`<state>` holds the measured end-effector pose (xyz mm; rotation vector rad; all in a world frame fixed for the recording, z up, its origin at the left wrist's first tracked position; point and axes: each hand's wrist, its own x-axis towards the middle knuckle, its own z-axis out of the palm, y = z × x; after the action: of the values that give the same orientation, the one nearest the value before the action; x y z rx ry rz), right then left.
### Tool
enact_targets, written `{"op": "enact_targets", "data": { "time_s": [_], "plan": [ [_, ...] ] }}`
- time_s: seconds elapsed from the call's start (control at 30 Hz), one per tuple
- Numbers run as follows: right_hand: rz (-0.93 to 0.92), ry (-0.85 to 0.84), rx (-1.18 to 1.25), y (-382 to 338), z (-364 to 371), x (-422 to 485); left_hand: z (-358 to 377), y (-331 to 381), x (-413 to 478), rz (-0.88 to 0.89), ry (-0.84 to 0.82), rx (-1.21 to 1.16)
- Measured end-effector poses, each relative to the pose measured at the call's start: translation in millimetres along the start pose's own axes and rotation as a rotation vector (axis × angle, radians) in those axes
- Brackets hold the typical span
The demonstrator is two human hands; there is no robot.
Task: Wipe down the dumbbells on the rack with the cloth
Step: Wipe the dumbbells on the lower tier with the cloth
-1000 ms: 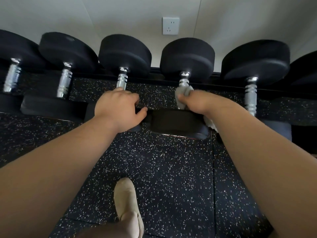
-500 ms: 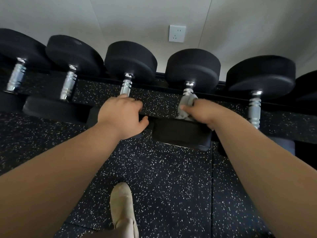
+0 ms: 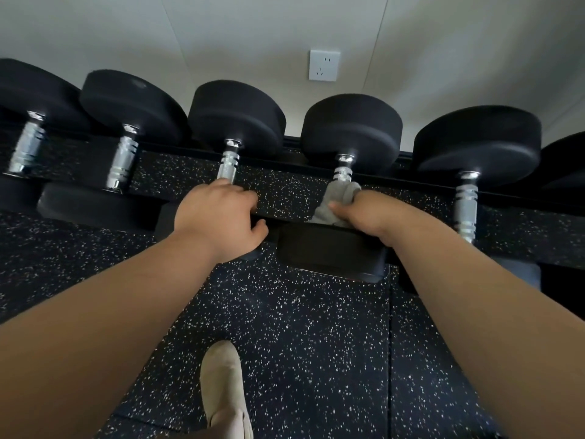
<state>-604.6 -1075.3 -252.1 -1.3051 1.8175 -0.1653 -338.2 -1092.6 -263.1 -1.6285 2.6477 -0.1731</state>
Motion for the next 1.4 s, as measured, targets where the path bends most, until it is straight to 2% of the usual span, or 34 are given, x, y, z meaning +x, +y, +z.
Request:
{"op": "enact_targets", "data": {
  "time_s": [0.07,0.1,0.23,0.37,0.47,0.57,0.63,0.7,0.83,0.93,1.07,1.17,1.2,1.3,1.4],
  "plan": [
    [0.001,0.108,-0.065,8,-4,-6,0,0,-1,-0.003,0.011,-0.013],
    [-0.004,0.218,-0.068,10,-8,-7,-1,0,-1,-0.009,0.014,-0.019],
    [-0.107,0.654,0.237,3,-17,-13,-3,2,-1,-0.032,0.026,-0.071],
    [-0.23,0.874,0.214,-2,-16,-3,-3,0,-4,-0.077,0.119,-0.205],
    [-0.311,1.013,0.299,-1,-28,10,-4,0,-3,-0.076,0.13,-0.23],
    [-0.314,0.941,0.215,-8,-37,29,-6,1,-3,-0.106,0.137,-0.238],
    [-0.32,0.865,0.016,-15,-34,40,-8,0,-3,-0.188,0.177,-0.301],
    [-0.338,0.869,-0.147,-21,-30,43,-10,0,0,-0.271,0.216,-0.365],
    [-0.453,0.848,-0.39,-13,-34,40,-8,1,8,-0.302,0.152,-0.22],
    [-0.485,0.817,-0.272,2,-39,39,-6,2,10,-0.329,0.108,-0.139],
    [-0.383,0.822,0.065,1,-37,44,-5,4,12,-0.328,0.081,-0.116],
    [-0.316,0.876,0.137,-18,-37,45,-6,4,12,-0.307,0.053,-0.097],
    [-0.302,0.872,0.037,-25,-36,46,-7,4,11,-0.308,0.051,-0.091],
    [-0.367,0.84,-0.514,-48,-30,48,-9,6,11,-0.302,0.042,-0.1],
    [-0.458,0.813,-0.661,-53,-31,47,-9,5,11,-0.307,0.038,-0.103]
  ]
}}
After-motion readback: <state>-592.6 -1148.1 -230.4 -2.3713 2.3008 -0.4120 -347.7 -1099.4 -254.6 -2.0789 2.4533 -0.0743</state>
